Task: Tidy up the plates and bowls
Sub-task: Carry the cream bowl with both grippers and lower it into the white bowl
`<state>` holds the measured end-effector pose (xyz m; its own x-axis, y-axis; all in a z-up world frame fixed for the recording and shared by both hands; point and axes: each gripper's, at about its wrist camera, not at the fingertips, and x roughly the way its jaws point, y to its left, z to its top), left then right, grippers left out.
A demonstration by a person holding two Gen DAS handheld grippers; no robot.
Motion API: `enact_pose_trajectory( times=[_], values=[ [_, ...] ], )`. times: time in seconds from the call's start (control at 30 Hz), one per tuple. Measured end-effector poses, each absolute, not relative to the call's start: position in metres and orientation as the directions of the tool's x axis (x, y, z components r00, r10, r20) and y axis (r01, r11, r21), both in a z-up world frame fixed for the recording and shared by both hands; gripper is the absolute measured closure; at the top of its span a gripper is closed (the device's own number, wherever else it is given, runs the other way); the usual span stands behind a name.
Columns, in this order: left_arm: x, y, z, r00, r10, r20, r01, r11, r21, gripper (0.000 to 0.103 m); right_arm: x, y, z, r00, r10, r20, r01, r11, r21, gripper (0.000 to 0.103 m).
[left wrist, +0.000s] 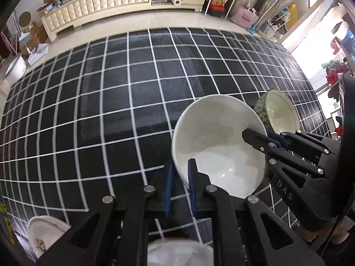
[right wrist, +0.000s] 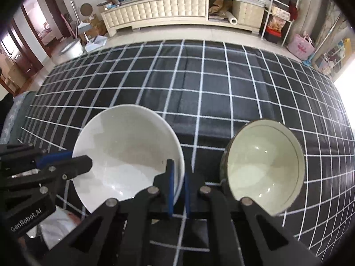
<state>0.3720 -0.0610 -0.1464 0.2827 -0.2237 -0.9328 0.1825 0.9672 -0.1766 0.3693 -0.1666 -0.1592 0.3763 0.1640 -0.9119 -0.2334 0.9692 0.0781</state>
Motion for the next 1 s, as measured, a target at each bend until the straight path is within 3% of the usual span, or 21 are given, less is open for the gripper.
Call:
enact_pose_trajectory(
  times=[0.53,1.0],
  values=[
    [0.283,-0.01,-0.065,0.411,-0.196,-0.89,0.135,0.979,-0.154,0.091,0.306,-0.122,-0.072,0.474,0.2,-0.858,-0.31,0.949,0.05,0.094],
    [0.225,0.008,-0.081,0.378,-0.185,-0.907,0.09,0.983,-0.163,0.091,0.258,-0.104,-0.1,0.405,0.213,-0.889,-0.315,0.946,0.083,0.094]
  ],
)
